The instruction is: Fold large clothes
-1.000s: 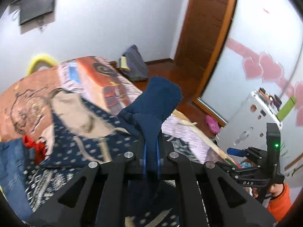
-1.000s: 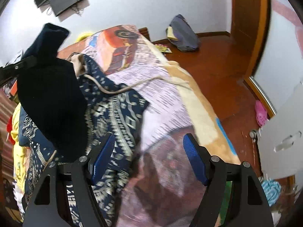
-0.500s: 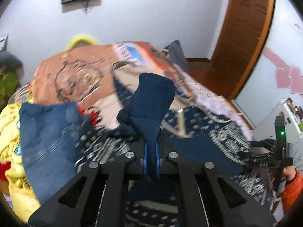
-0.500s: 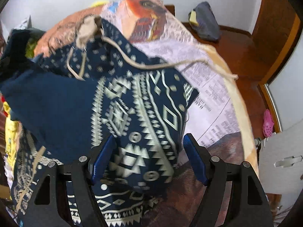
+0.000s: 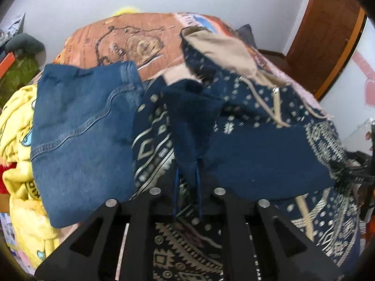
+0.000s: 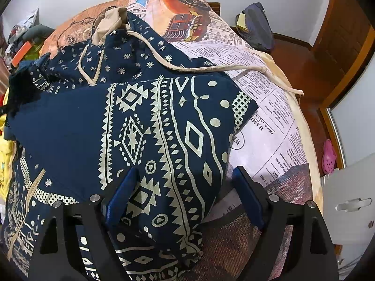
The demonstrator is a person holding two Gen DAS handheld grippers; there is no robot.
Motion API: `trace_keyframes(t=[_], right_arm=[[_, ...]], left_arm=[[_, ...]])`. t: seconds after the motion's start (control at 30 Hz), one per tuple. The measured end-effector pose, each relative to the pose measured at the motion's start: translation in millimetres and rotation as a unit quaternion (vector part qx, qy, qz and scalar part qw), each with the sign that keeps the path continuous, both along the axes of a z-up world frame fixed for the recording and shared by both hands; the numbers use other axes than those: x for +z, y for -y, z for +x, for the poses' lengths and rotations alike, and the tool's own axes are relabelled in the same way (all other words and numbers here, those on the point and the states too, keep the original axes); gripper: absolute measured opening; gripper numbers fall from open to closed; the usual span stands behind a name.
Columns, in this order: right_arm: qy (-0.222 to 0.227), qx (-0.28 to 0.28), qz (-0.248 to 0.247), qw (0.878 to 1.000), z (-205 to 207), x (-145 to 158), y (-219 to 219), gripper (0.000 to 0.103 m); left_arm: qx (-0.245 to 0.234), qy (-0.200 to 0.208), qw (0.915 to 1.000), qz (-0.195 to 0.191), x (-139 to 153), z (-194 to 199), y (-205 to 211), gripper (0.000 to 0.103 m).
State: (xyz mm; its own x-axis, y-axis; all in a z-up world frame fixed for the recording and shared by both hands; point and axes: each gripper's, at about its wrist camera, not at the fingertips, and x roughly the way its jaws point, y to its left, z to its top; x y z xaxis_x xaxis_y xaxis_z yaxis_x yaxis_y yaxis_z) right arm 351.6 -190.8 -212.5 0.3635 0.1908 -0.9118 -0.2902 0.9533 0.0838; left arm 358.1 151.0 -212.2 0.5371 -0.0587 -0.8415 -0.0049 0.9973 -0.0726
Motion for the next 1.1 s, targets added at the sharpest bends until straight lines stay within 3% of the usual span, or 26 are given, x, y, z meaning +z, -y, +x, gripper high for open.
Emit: trace_keyframes(t=[0.1, 0.27, 0.3, 0.37, 0.4, 0.53, 0.7, 0.9, 1.1], right_arm=[[0.001, 0.0, 0.0, 1.0, 2, -1, -1, 0.082], [0.001, 0.0, -0.001, 1.0, 1, -1, 0, 0.082], [0.001, 0.0, -0.001, 1.0, 1, -1, 0, 0.082], [0.0, 0.0, -0.001, 1.0, 1, -1, 0, 0.082], [-0.001, 0.0, -0.003, 1.0, 1, -1, 0, 0.082], [-0.007, 0.007, -0.019, 1.0, 6, 7, -4, 0.082], [0.031, 0.027, -0.033, 0.999, 12, 36, -11, 0.082], [0.092, 0.049, -0.01, 0.995, 27, 85, -26, 0.082], [0.138, 0.072, 0.0, 0.988, 55, 115, -55, 0.082]], left_arm=[[0.013, -0.002, 0.9997, 0.019, -5, -11, -9, 0.023], [0.01, -0.012, 0.9996, 0.025, -8, -23, -17, 0.025], [0.008, -0.015, 0.9994, 0.029, -8, -24, -16, 0.03], [0.009, -0.021, 0.9986, 0.048, -7, -28, -15, 0.05], [0.01, -0.02, 0.9984, 0.052, -5, -29, -14, 0.053], [-0.003, -0.005, 0.9989, 0.047, 13, -33, -12, 0.053], [-0.016, 0.038, 0.9983, 0.042, 53, -26, -2, 0.061], [-0.033, 0.085, 0.9955, 0.026, 94, 7, 19, 0.066], [-0.039, 0.093, 0.9949, -0.007, 107, 52, 34, 0.066]])
